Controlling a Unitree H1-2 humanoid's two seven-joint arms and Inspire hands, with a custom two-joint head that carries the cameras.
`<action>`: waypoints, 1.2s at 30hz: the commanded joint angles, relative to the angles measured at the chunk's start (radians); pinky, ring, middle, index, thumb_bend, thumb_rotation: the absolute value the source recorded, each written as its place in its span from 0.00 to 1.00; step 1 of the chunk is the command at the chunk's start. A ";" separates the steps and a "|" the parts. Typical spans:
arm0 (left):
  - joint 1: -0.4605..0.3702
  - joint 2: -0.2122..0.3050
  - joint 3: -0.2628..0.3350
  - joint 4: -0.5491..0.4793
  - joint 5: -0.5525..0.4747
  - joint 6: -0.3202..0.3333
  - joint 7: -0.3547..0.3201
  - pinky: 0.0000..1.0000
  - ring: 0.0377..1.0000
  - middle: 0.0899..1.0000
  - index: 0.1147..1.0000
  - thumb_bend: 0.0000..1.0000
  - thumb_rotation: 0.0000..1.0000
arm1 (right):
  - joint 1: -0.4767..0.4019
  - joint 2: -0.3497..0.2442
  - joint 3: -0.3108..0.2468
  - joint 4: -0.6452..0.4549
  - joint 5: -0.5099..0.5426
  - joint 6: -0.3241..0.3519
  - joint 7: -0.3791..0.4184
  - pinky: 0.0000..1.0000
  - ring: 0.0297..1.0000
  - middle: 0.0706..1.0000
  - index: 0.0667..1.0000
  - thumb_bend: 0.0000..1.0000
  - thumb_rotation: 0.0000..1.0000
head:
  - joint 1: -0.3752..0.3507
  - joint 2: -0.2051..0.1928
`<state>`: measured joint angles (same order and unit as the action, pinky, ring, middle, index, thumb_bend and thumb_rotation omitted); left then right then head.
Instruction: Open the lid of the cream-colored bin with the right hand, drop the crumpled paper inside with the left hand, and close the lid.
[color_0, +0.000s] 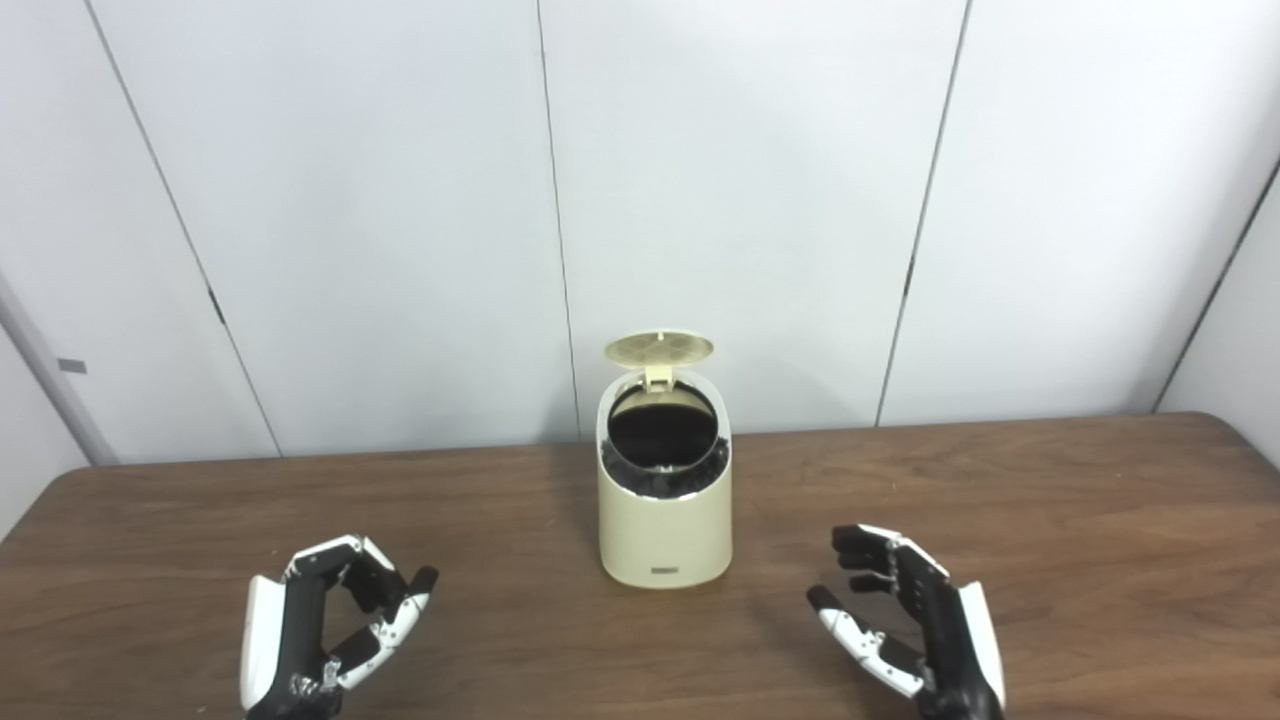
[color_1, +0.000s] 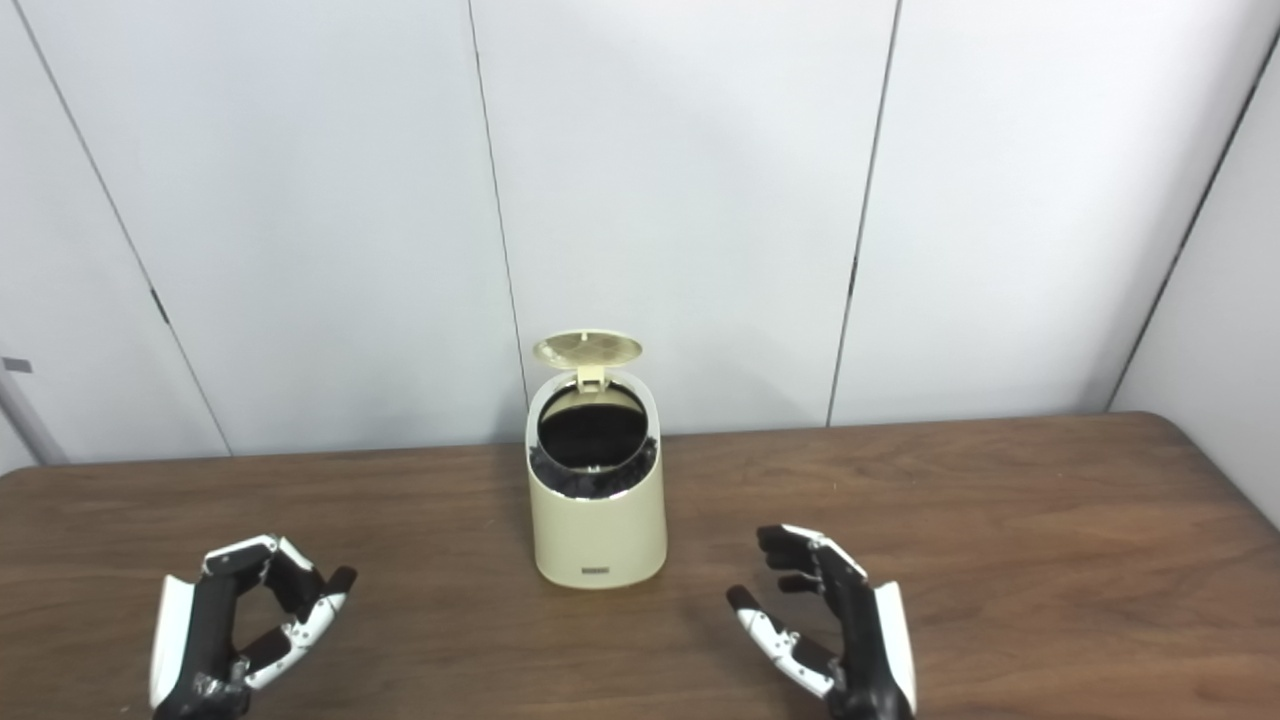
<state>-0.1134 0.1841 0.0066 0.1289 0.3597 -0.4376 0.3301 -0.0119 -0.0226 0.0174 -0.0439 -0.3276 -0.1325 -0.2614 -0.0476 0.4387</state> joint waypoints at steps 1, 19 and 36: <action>0.080 -0.048 -0.021 0.024 -0.023 -0.015 -0.013 0.27 0.28 0.29 0.30 0.26 0.03 | 0.041 -0.017 -0.014 0.011 0.004 -0.029 0.001 0.60 0.66 0.66 0.63 0.29 0.24 | 0.003 0.002; 0.084 -0.110 0.000 -0.017 -0.019 -0.018 -0.010 0.31 0.34 0.34 0.33 0.26 0.19 | 0.019 -0.076 -0.074 -0.163 -0.004 -0.167 0.003 0.58 0.65 0.66 0.61 0.26 0.19 | 0.016 0.002; 0.069 -0.128 -0.011 0.002 -0.012 -0.029 0.001 0.31 0.34 0.34 0.33 0.24 0.24 | -0.273 -0.208 -0.099 -0.283 -0.136 -0.116 0.091 0.56 0.66 0.66 0.64 0.33 0.39 | 0.009 -0.001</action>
<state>-0.0853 0.0975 0.0176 0.0778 0.3422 -0.4373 0.3134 -0.2130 -0.2176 -0.0820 -0.2684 -0.4494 -0.2635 -0.1890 -0.0368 0.4372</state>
